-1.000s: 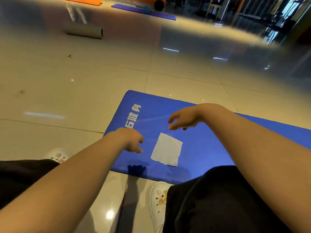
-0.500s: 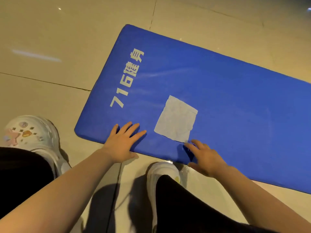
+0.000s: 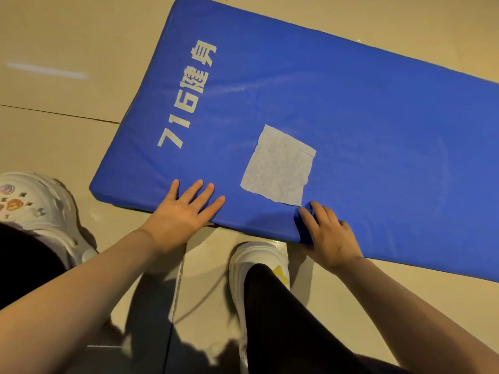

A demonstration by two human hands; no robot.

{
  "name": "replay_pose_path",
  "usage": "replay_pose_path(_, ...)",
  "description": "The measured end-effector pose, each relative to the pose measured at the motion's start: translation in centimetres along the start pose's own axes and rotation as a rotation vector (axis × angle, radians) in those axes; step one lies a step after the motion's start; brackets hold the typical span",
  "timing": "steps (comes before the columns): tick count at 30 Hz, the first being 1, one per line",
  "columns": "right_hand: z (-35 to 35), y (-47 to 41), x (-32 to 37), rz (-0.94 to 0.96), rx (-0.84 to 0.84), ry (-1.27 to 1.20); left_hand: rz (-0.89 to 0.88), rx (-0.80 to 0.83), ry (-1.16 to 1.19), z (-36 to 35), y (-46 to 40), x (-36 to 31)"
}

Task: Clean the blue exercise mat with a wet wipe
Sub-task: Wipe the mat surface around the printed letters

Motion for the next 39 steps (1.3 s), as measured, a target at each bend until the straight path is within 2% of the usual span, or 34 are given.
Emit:
replay_pose_path(2, 0.6, 0.6, -0.1, -0.009, -0.015, -0.023, -0.048, -0.011, 0.002, 1.6, 0.2, -0.3)
replay_pose_path(4, 1.6, 1.5, 0.0, 0.000, -0.018, -0.041, -0.041, 0.112, -0.034, 2.2, 0.7, 0.2)
replay_pose_path(10, 6.3, 4.6, -0.8, -0.001, -0.119, -0.034, 0.047, 0.069, -0.002, 8.3, 2.6, 0.2)
replay_pose_path(12, 6.5, 5.6, -0.9, -0.018, -0.096, -0.022, 0.050, 0.084, -0.005, 9.1, 3.7, -0.5)
replay_pose_path(19, 4.5, 6.2, -0.3, -0.096, 0.146, -0.102, 0.103, 0.127, 0.093, 7.6, 5.4, -2.3)
replay_pose_path(22, 3.5, 5.9, 0.2, -0.078, 0.143, -0.076, 0.110, 0.141, 0.128, 6.2, 5.4, -2.5)
replay_pose_path(26, 1.8, 5.1, 0.7, -0.012, 0.059, -0.040, 0.094, 0.203, 0.243, 3.0, 4.6, -2.4)
replay_pose_path(27, 1.5, 4.7, 0.8, 0.004, 0.005, -0.081, 0.106, 0.135, 0.301, 2.8, 4.1, -2.3)
replay_pose_path(31, 2.2, 3.3, -0.4, -0.053, -0.210, -0.353, 0.188, -0.322, 0.489, 4.1, 2.4, -0.8)
replay_pose_path(35, 3.6, 0.0, -3.8, -0.166, -0.366, -0.460, 0.229, -0.472, 0.573, 5.9, -3.0, -0.7)
replay_pose_path(39, 3.9, -4.8, -7.6, -0.284, -0.463, -0.449, 0.161, -0.542, 0.601, 7.9, -9.9, -3.4)
Point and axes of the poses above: each hand's wrist, its own y-axis away from the middle knuckle, its own z-axis out of the back of the hand, x = y × z, the point moved 9 cm from there along -y, towards the middle knuckle, and after that the axes turned 7 degrees about -x, right-handed, at the moved point
